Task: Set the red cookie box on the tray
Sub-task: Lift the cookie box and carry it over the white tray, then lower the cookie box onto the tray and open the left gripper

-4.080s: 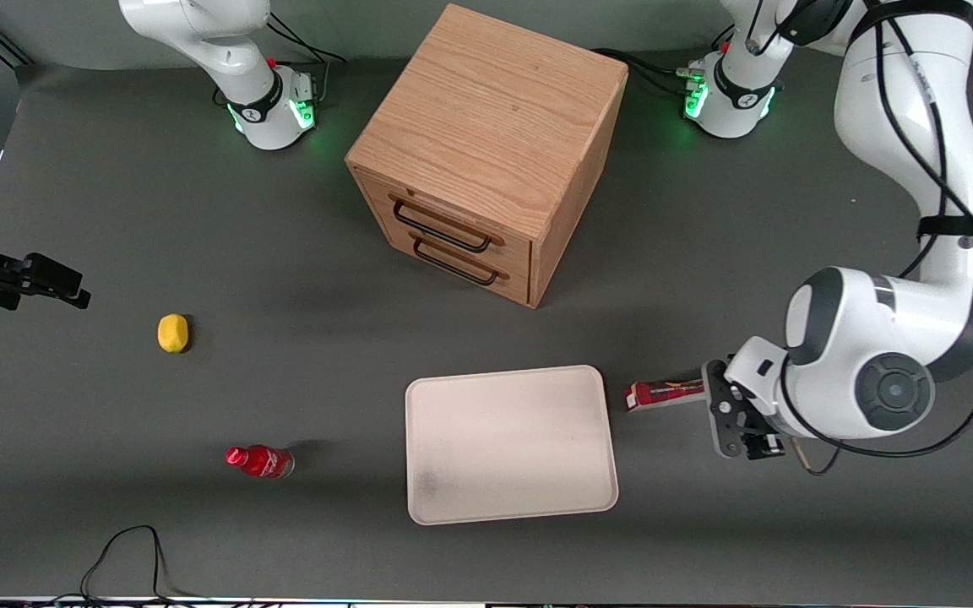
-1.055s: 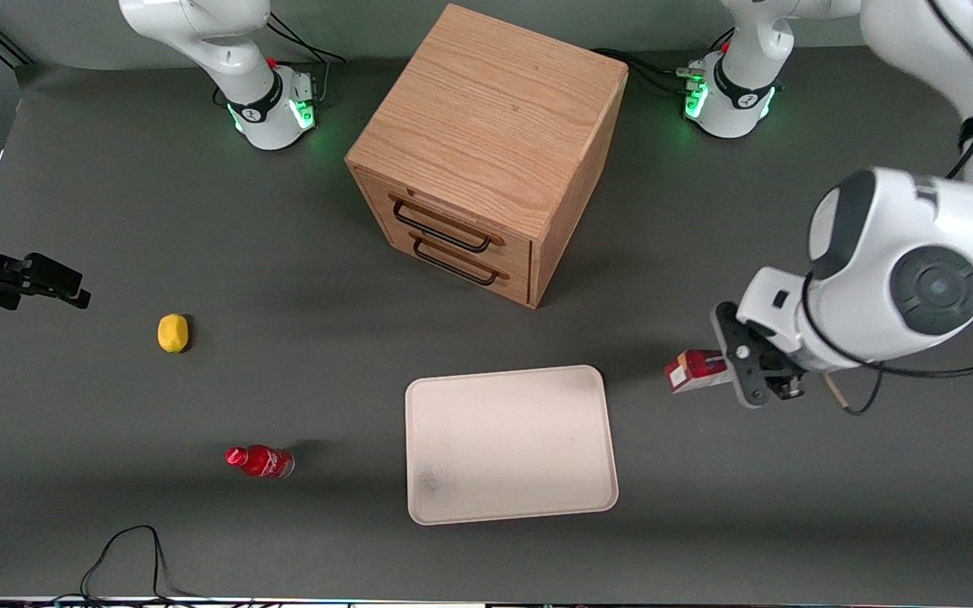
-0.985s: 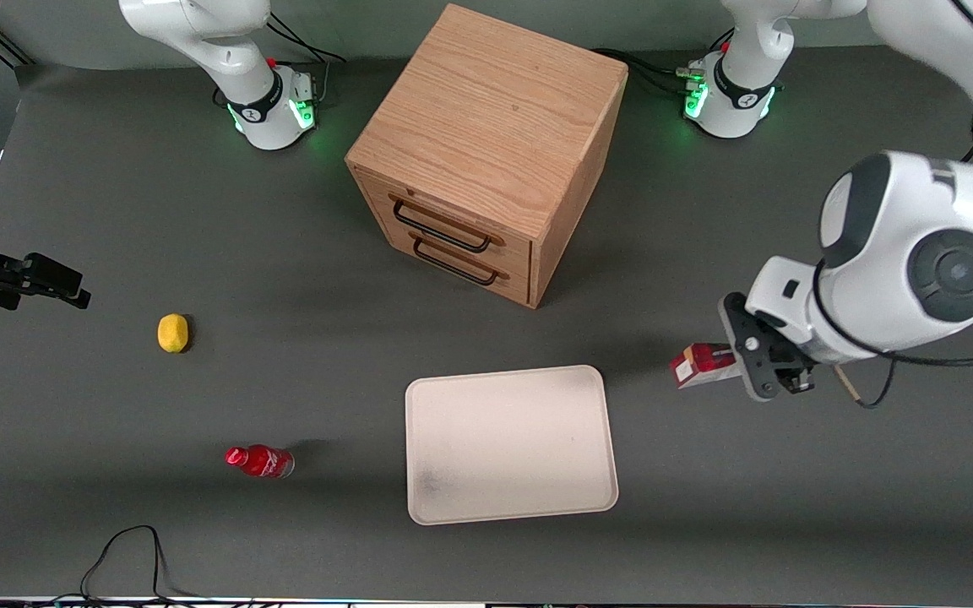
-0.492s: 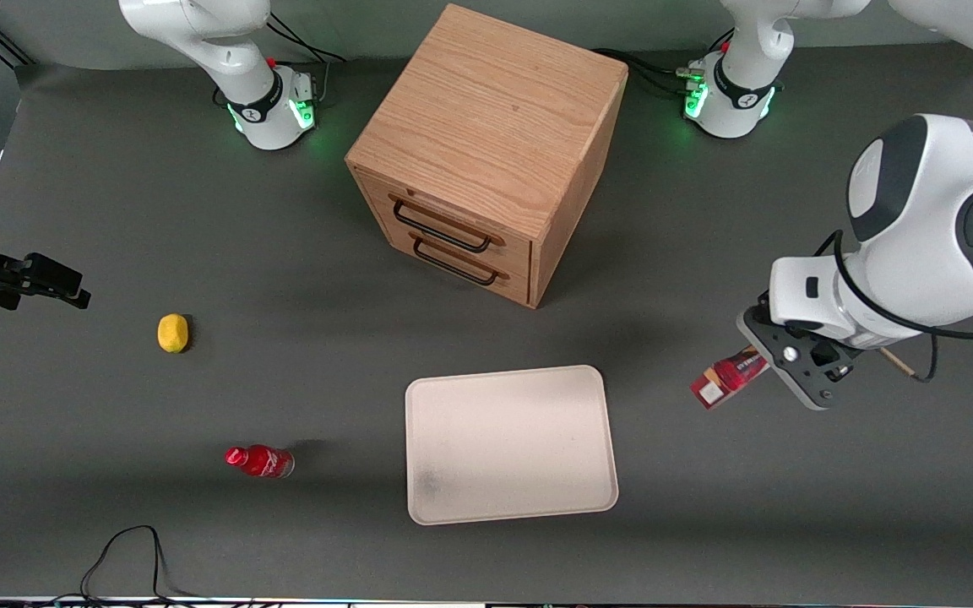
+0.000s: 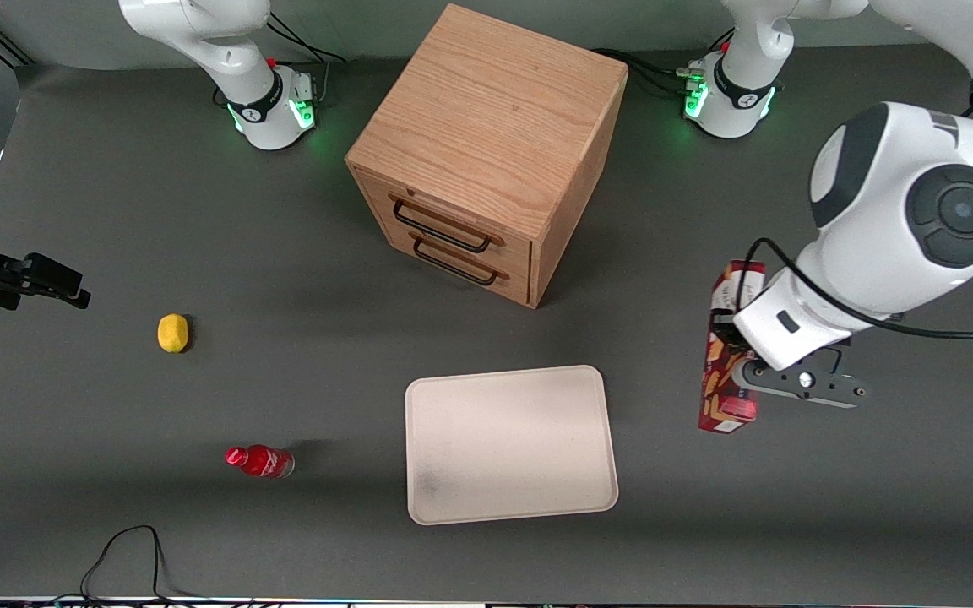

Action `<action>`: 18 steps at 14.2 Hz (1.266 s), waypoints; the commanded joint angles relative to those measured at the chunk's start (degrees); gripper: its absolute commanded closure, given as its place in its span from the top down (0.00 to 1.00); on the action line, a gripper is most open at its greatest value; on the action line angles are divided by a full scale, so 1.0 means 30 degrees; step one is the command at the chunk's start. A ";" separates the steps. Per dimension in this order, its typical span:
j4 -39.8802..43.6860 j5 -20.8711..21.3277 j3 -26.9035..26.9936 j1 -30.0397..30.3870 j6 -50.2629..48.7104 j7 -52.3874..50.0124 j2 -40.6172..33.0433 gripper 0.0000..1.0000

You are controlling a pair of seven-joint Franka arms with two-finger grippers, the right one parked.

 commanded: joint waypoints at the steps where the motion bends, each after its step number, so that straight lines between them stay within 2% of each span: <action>1: 0.2901 0.0058 -0.0399 -0.0777 0.0259 -0.3154 0.2299 0.00; 4: 0.6441 0.0146 -0.0283 -0.1773 0.1542 -0.3889 0.5836 0.00; 9: 0.6512 0.0408 -0.0108 -0.2711 0.5646 -0.5004 0.9009 0.00; 12: 0.6512 0.0614 0.0654 -0.3416 0.7403 -0.5093 1.0679 0.00; 14: 0.6600 0.0995 0.1674 -0.4292 0.7761 -0.5093 1.1444 0.00; 18: 0.6600 0.0967 0.1768 -0.4384 0.8023 -0.5209 1.2089 0.00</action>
